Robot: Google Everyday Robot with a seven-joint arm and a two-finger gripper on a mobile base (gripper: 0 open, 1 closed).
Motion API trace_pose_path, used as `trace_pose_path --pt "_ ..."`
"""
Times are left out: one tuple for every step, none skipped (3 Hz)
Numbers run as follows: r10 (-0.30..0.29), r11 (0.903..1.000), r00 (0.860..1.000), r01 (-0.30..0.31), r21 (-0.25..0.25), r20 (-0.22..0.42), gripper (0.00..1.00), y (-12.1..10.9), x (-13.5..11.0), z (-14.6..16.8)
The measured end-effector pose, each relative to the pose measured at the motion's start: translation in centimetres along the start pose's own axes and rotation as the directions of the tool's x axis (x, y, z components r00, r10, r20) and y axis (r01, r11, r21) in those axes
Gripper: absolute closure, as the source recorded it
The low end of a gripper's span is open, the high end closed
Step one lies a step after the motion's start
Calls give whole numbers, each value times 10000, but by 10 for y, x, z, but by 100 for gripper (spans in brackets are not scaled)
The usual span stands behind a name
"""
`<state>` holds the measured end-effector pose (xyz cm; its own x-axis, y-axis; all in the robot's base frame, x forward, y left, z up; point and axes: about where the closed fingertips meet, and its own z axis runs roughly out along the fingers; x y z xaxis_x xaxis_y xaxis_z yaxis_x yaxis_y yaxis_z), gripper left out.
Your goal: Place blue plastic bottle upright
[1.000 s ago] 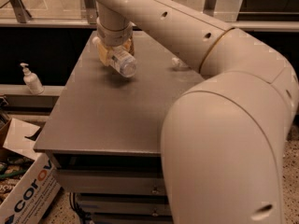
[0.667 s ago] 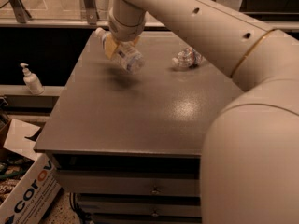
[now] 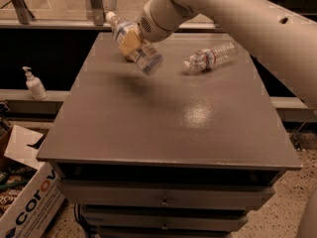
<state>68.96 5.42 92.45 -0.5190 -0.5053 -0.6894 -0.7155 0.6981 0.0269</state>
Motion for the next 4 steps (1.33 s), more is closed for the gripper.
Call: trace_pose_path --pt "-220 9955 9886 354 -877 1492 100 2 -1 -21" --pt "-210 9955 9888 343 -879 1479 100 3 -1 -21" --pt "30 9942 9863 148 -1062 1649 100 5 1 -17" --pt "616 9872 9711 -251 -1577 2306 100 6 6 -11"
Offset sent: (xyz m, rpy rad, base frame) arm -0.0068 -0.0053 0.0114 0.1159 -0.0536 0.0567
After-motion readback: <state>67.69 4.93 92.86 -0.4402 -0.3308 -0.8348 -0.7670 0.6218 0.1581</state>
